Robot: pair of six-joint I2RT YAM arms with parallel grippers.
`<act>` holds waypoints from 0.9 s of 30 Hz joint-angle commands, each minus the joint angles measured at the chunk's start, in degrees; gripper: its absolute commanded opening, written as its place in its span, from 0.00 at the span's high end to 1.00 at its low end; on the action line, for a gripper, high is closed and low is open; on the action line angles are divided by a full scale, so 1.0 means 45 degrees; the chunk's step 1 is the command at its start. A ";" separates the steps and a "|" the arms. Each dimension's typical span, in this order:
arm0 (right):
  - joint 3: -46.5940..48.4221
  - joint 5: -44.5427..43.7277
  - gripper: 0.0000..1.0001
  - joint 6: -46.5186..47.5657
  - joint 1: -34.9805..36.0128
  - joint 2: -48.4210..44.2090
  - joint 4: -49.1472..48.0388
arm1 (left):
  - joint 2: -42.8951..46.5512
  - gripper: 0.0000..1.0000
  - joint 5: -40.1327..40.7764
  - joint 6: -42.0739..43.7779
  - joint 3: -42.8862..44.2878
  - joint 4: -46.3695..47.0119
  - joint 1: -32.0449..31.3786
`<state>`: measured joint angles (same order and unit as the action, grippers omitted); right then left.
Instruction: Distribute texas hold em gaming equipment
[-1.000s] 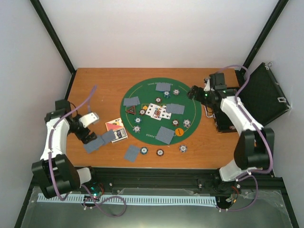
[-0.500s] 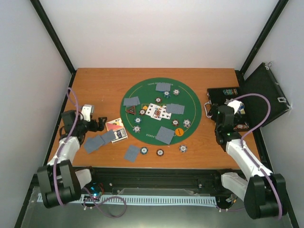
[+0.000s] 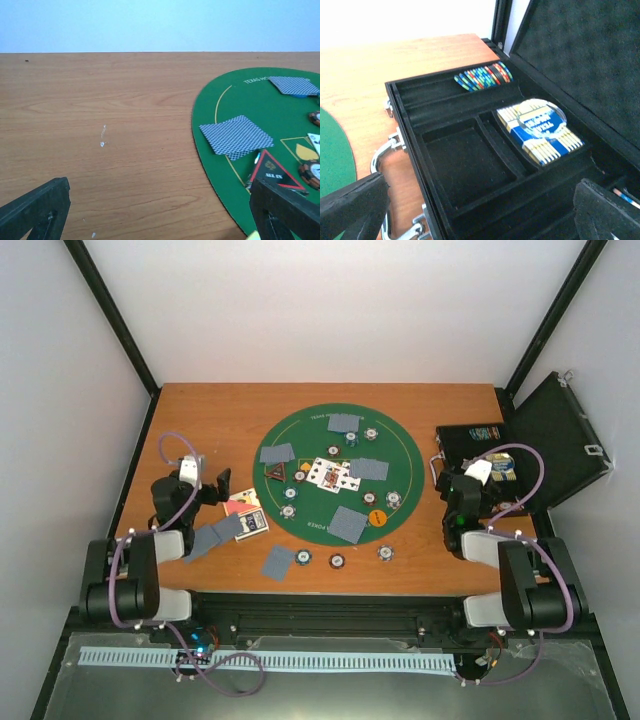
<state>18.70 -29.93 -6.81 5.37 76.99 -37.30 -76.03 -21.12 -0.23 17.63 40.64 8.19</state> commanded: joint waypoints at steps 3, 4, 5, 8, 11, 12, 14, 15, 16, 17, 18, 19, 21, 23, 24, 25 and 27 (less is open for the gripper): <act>-0.0120 0.0601 0.00 0.0739 -0.0351 0.1338 -0.3875 | -0.2328 0.00 0.1131 -0.0347 -0.0302 0.4821 -0.0222; 0.0067 0.0927 0.00 0.0813 -0.0367 0.1430 -0.3564 | -0.2426 0.00 0.1305 -0.0326 -0.0172 0.4626 -0.0284; 0.0162 0.1361 0.00 0.1093 -0.0381 0.1617 -0.3601 | -0.2314 0.00 0.1727 -0.0201 -0.0012 0.4104 -0.0506; 0.0395 0.2480 0.00 0.1468 -0.0416 0.1916 -0.3475 | -0.2262 0.00 0.3011 -0.0065 -0.0156 0.4353 -0.1002; -0.0406 0.3446 0.00 0.1661 -0.0710 0.2576 -0.5594 | -0.2417 0.00 0.4153 -0.0625 0.0688 0.3119 -0.1018; -0.0200 0.3514 0.00 0.1522 -0.0732 0.2310 -0.4667 | -0.2528 0.00 0.4319 -0.0619 0.1002 0.2497 -0.1028; -0.0307 0.3599 0.00 0.1590 -0.0788 0.2405 -0.5058 | -0.2494 0.00 0.4682 -0.0496 0.1023 0.2388 -0.1261; -0.0254 0.3641 0.00 0.1496 -0.0800 0.2283 -0.4813 | -0.2498 0.00 0.4678 -0.0496 0.1007 0.2420 -0.1271; -0.0355 0.3590 0.00 0.1574 -0.0787 0.2397 -0.5178 | -0.2494 0.00 0.4687 -0.0496 0.1005 0.2417 -0.1272; -0.0306 0.3620 0.00 0.1516 -0.0783 0.2251 -0.4820 | -0.2496 0.00 0.4691 -0.0496 0.0995 0.2433 -0.1270; -0.0382 0.3587 0.00 0.1584 -0.0782 0.2342 -0.5198 | -0.2483 0.00 0.4694 -0.0496 0.0986 0.2433 -0.1269; -0.0360 0.3591 0.00 0.1545 -0.0782 0.2246 -0.4977 | -0.2480 0.00 0.4694 -0.0496 0.1000 0.2433 -0.1272; -0.0381 0.3584 0.00 0.1540 -0.0782 0.2275 -0.5058 | -0.2483 0.00 0.4694 -0.0495 0.1002 0.2416 -0.1272; -0.0377 0.3595 0.00 0.1563 -0.0772 0.2284 -0.5105 | -0.2477 0.00 0.4684 -0.0496 0.1003 0.2414 -0.1272; -0.0392 0.3609 0.00 0.1551 -0.0771 0.2249 -0.5016 | -0.2474 0.00 0.4678 -0.0498 0.1004 0.2414 -0.1272; -0.0386 0.3605 0.00 0.1574 -0.0781 0.2273 -0.5108 | -0.2469 0.00 0.4680 -0.0508 0.1005 0.2414 -0.1272; -0.0371 0.3607 0.00 0.1581 -0.0782 0.2268 -0.5059 | -0.2477 0.00 0.4694 -0.0502 0.1005 0.2414 -0.1272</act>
<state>17.67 -13.80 -0.30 2.31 87.37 -56.69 -87.00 -0.62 -1.74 21.04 50.96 2.83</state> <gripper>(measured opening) 1.000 0.999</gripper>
